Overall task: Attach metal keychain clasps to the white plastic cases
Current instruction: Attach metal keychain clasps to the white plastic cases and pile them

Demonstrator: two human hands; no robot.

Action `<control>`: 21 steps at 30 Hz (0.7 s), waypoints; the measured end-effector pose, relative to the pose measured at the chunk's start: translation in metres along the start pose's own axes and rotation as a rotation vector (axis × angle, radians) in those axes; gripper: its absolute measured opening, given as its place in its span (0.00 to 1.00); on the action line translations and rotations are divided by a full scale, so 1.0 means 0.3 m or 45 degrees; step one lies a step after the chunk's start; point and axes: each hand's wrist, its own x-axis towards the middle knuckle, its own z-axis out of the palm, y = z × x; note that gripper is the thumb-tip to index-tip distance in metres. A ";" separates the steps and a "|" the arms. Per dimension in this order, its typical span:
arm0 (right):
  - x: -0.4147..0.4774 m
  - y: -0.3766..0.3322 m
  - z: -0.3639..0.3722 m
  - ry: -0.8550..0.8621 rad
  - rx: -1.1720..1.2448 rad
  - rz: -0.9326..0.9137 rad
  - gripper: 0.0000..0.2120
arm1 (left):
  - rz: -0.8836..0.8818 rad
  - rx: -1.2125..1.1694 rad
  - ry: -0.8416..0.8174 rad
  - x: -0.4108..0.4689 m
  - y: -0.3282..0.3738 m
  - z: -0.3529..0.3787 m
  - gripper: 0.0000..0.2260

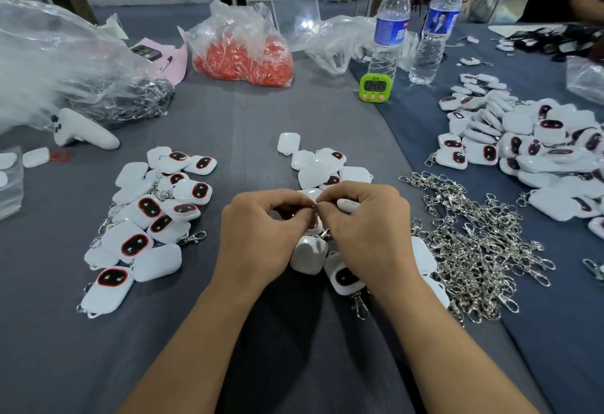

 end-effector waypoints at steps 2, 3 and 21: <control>-0.001 0.001 0.001 -0.006 0.004 -0.011 0.09 | -0.072 -0.086 -0.075 0.003 -0.003 -0.002 0.07; -0.001 0.000 0.002 -0.010 0.000 -0.023 0.09 | -0.110 -0.125 -0.114 0.005 -0.004 -0.004 0.06; 0.001 -0.003 -0.017 -0.167 -0.069 -0.161 0.10 | -0.259 -0.231 -0.337 0.023 -0.025 -0.037 0.05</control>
